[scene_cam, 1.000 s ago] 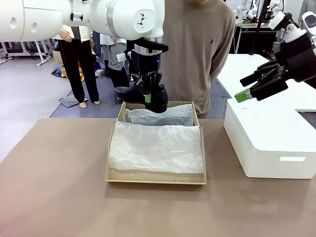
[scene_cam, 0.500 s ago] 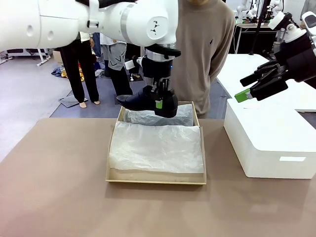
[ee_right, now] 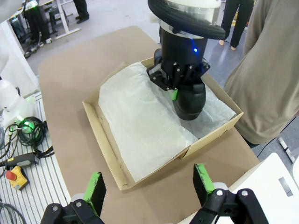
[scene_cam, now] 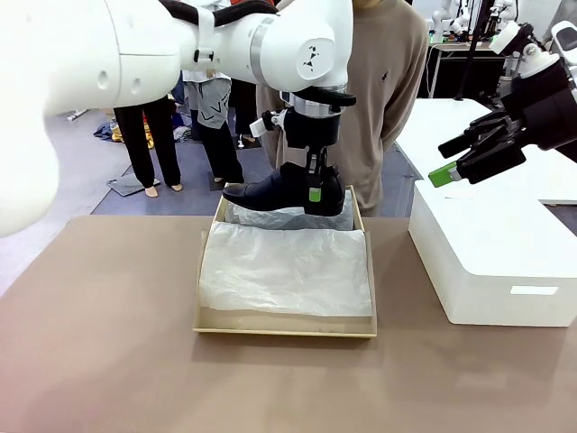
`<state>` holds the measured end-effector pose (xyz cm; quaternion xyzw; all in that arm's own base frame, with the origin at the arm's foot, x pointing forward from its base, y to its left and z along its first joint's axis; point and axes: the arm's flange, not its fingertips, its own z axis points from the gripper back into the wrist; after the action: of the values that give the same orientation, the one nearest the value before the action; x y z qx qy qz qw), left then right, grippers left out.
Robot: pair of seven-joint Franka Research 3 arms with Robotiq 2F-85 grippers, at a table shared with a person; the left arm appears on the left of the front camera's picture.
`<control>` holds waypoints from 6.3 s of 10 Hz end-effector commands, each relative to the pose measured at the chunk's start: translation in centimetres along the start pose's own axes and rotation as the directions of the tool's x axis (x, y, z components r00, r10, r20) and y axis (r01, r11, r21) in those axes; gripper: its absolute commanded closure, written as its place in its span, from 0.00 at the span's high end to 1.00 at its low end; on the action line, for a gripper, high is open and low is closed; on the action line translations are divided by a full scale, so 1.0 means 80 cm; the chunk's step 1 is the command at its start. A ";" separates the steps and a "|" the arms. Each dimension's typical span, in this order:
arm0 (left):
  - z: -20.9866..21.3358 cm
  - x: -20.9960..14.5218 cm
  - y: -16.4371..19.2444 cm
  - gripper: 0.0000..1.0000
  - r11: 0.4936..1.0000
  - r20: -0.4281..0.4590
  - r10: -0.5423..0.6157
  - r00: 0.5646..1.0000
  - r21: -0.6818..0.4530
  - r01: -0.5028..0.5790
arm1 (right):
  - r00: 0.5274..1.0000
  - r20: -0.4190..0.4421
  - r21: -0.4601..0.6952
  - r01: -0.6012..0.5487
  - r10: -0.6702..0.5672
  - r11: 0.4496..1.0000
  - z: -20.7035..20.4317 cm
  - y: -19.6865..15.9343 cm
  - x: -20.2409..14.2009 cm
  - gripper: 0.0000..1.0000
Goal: Pack the shoes into the box.
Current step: Place the other shoe of the Shoes into the Shoes Box, then close the Shoes Box.
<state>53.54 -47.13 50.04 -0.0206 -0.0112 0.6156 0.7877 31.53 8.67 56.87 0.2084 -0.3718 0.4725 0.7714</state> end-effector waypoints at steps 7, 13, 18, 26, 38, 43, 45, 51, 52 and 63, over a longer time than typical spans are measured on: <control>-0.014 -0.020 -0.007 0.00 0.999 0.001 0.032 0.999 0.018 -0.032 | 1.000 0.025 0.017 -0.019 0.019 1.000 -0.002 -0.004 0.001 1.00; -0.032 -0.033 -0.016 0.00 0.992 0.043 0.123 0.991 -0.011 -0.123 | 1.000 0.025 0.017 -0.019 0.019 1.000 -0.002 -0.004 0.001 1.00; -0.054 -0.030 -0.023 0.00 0.993 0.069 0.115 0.991 -0.021 -0.114 | 1.000 0.025 0.017 -0.019 0.019 1.000 -0.002 -0.004 0.001 1.00; -0.076 -0.039 -0.033 0.17 0.990 0.045 0.138 0.989 0.026 -0.139 | 1.000 0.025 0.017 -0.019 0.019 1.000 -0.002 -0.004 0.001 1.00; -0.016 -0.025 -0.024 1.00 0.995 0.015 0.095 0.995 -0.027 -0.094 | 1.000 0.025 0.017 -0.019 0.019 1.000 -0.002 -0.004 0.001 1.00; -0.016 -0.025 -0.024 1.00 0.995 0.015 0.095 0.995 -0.027 -0.094 | 1.000 0.025 0.017 -0.019 0.019 1.000 -0.002 -0.004 0.001 1.00; -0.016 -0.025 -0.024 1.00 0.995 0.015 0.095 0.995 -0.027 -0.094 | 1.000 0.025 0.017 -0.019 0.019 1.000 -0.002 -0.004 0.001 1.00; 0.026 0.035 0.013 1.00 0.932 0.105 -0.363 0.926 0.043 0.360 | 1.000 0.025 0.017 -0.019 0.019 1.000 -0.002 -0.004 0.001 1.00; 0.038 0.055 0.024 1.00 0.877 0.086 -0.480 0.873 0.040 0.479 | 1.000 0.025 0.017 -0.019 0.019 1.000 -0.002 -0.004 0.001 1.00; 0.103 0.205 0.070 1.00 0.215 0.028 -0.976 0.215 -0.015 0.976 | 1.000 0.025 0.017 -0.019 0.019 1.000 -0.002 -0.004 0.001 1.00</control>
<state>51.62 -29.35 57.72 -0.0348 -0.0361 -0.0139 0.9986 31.52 8.69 56.88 0.2081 -0.3718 0.4728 0.7713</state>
